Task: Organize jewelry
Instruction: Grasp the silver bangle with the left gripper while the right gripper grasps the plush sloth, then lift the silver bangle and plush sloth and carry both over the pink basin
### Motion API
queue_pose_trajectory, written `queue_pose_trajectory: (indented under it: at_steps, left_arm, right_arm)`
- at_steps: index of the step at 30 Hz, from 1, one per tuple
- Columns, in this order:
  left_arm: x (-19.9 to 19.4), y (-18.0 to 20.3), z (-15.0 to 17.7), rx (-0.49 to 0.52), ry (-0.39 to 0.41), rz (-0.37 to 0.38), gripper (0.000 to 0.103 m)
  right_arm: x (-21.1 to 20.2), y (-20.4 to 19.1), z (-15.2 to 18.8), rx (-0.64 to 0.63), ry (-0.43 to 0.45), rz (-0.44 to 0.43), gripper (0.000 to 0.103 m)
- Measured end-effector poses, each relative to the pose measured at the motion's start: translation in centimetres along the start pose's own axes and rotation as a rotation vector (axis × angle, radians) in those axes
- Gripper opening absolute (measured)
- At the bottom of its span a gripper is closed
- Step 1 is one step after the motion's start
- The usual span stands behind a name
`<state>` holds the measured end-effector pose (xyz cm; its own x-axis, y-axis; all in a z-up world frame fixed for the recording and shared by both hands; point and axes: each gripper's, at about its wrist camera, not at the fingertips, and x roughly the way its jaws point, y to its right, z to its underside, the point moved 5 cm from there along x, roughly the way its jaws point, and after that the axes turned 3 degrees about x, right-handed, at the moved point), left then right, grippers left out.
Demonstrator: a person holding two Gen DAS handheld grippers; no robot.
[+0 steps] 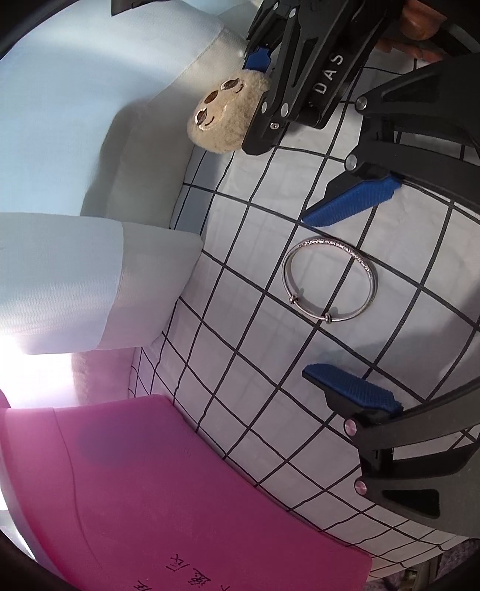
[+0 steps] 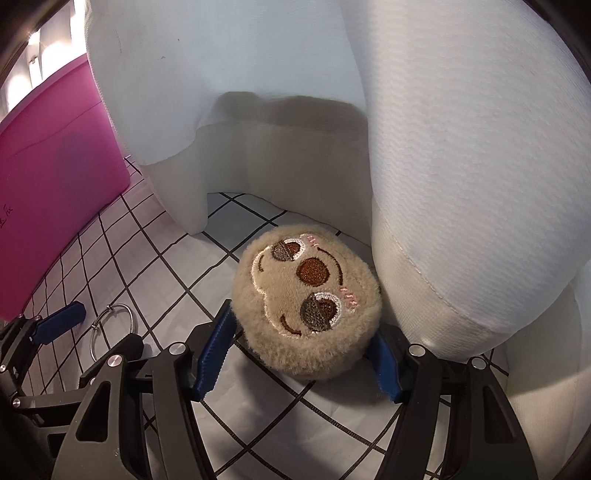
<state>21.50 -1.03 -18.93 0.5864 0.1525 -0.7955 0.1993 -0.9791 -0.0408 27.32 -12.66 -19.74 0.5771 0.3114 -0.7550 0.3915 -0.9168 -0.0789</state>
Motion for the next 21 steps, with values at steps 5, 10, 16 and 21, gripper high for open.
queue_pose_trajectory:
  at_steps: [5, 10, 16, 21]
  left_arm:
    - [-0.5, 0.7, 0.0, 0.041, 0.015, 0.027, 0.044]
    - [-1.1, 0.2, 0.5, 0.023, 0.010, 0.027, 0.044]
    - [-2.4, -0.7, 1.4, 0.017, 0.012, -0.003, 0.044]
    - [-3.9, -1.8, 1.8, -0.018, 0.025, 0.005, 0.044]
  right_arm:
    - [-0.1, -0.3, 0.1, -0.009, 0.009, -0.013, 0.054]
    - [-1.0, 0.2, 0.6, -0.009, 0.014, -0.035, 0.052]
    - [-2.0, 0.2, 1.4, -0.009, 0.018, -0.065, 0.052]
    - [-2.9, 0.0, 2.1, -0.007, 0.016, -0.087, 0.052]
